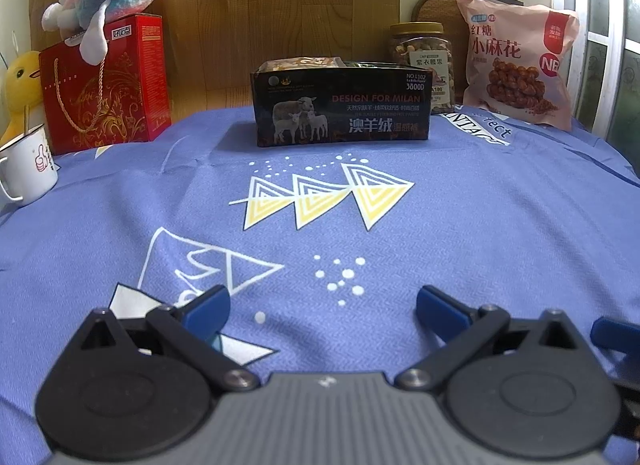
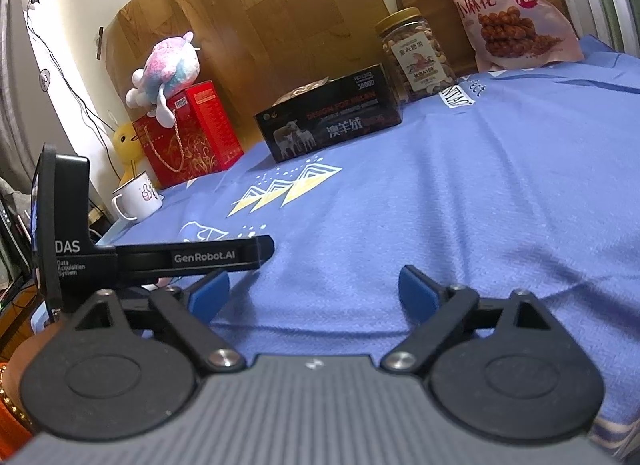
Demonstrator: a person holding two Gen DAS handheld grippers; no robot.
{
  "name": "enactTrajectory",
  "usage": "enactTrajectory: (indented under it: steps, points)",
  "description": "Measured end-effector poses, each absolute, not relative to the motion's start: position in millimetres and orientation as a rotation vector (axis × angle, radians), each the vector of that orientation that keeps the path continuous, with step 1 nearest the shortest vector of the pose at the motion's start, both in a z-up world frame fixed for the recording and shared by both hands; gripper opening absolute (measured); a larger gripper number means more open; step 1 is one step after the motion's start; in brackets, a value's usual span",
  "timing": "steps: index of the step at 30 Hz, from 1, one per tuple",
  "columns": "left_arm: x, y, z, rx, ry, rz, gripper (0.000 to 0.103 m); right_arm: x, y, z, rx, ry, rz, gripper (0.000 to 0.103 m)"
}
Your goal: Organize snacks
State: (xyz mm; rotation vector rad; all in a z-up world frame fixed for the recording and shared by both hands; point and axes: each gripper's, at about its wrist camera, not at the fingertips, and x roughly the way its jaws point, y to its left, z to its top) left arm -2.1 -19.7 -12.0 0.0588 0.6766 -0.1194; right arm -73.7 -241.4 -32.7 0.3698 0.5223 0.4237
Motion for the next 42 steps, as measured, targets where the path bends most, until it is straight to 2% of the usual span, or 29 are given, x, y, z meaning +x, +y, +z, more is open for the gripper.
enactTrajectory:
  steps: [42]
  points:
    - [-18,-21,-5,0.038,0.738,-0.106,0.103,-86,-242,-26,0.321,0.463,0.271,0.094]
